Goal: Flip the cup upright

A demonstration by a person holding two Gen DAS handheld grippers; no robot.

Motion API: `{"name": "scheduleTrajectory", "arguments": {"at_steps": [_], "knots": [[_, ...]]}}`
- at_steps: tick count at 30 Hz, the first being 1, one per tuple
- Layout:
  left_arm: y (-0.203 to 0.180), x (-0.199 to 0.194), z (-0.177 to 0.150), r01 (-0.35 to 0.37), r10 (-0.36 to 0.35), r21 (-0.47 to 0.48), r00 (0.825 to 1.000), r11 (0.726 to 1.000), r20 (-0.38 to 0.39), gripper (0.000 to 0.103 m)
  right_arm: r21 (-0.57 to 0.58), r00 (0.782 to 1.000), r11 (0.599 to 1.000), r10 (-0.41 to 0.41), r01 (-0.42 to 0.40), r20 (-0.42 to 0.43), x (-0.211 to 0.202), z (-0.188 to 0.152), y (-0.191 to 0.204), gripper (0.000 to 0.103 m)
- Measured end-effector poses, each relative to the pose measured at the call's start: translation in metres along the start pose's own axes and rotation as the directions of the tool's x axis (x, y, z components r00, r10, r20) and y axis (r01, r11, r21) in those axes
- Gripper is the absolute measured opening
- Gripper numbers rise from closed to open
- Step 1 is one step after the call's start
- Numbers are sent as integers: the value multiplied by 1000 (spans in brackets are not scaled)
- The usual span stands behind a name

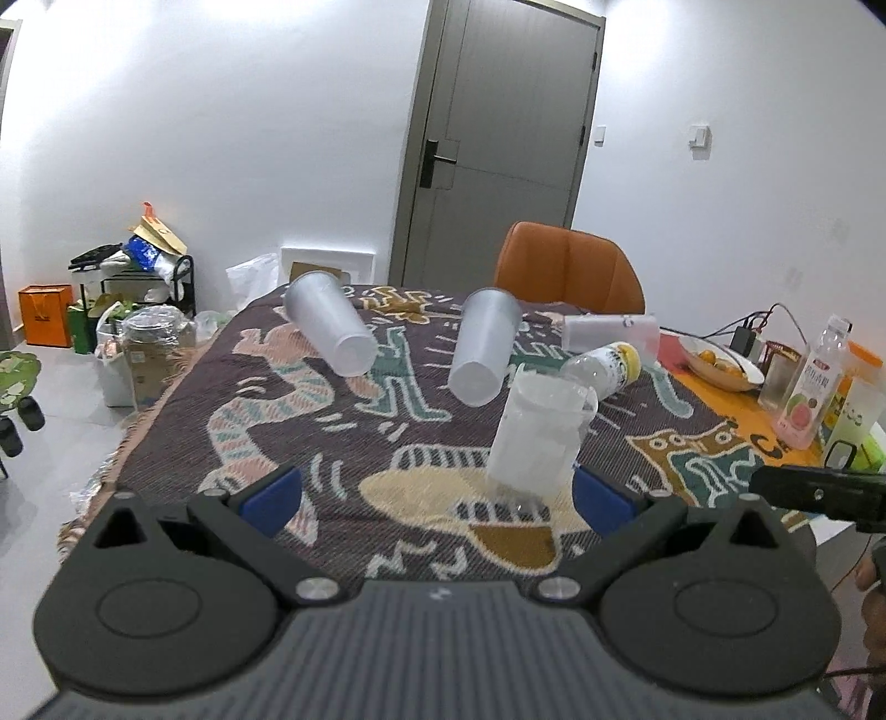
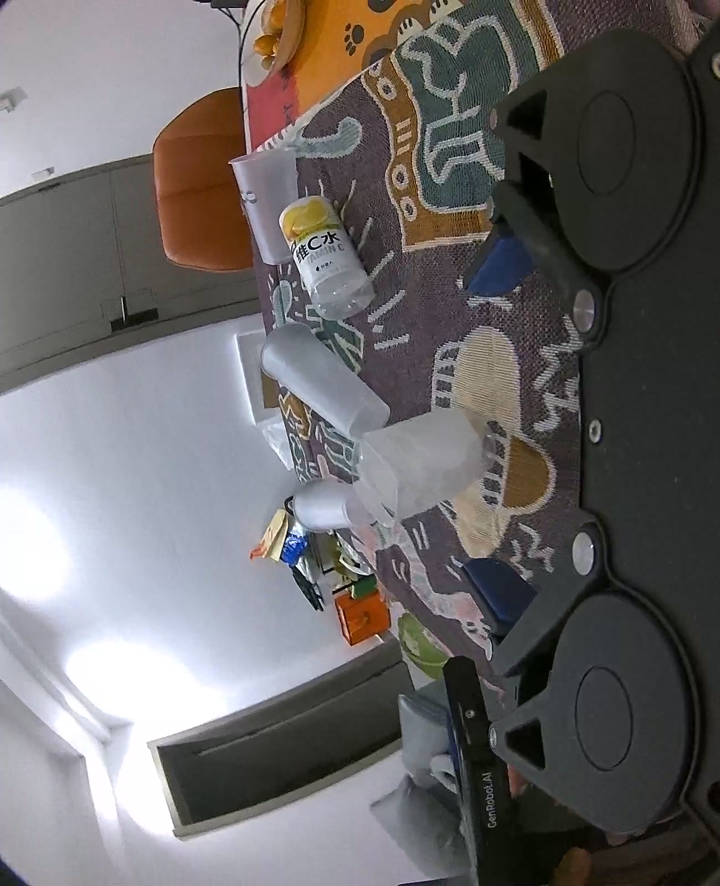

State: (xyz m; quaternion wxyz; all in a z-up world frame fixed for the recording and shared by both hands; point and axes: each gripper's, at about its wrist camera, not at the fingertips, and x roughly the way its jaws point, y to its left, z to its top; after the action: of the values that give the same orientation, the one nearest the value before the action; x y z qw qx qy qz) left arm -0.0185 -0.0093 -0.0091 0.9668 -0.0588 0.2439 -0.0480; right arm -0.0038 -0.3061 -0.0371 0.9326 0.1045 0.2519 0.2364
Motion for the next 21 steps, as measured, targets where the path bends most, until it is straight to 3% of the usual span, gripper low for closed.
{"name": "scheduleTrajectory", "arguments": {"at_steps": [5, 21], "knots": [[-1, -10, -4, -35, 36, 19, 999, 999, -26, 103, -33, 999, 999, 5, -6, -39, -5, -1, 12, 103], [1, -23, -8, -23, 24, 23, 999, 999, -35, 103, -44, 999, 999, 2, -4, -42, -9, 0, 22, 103]]}}
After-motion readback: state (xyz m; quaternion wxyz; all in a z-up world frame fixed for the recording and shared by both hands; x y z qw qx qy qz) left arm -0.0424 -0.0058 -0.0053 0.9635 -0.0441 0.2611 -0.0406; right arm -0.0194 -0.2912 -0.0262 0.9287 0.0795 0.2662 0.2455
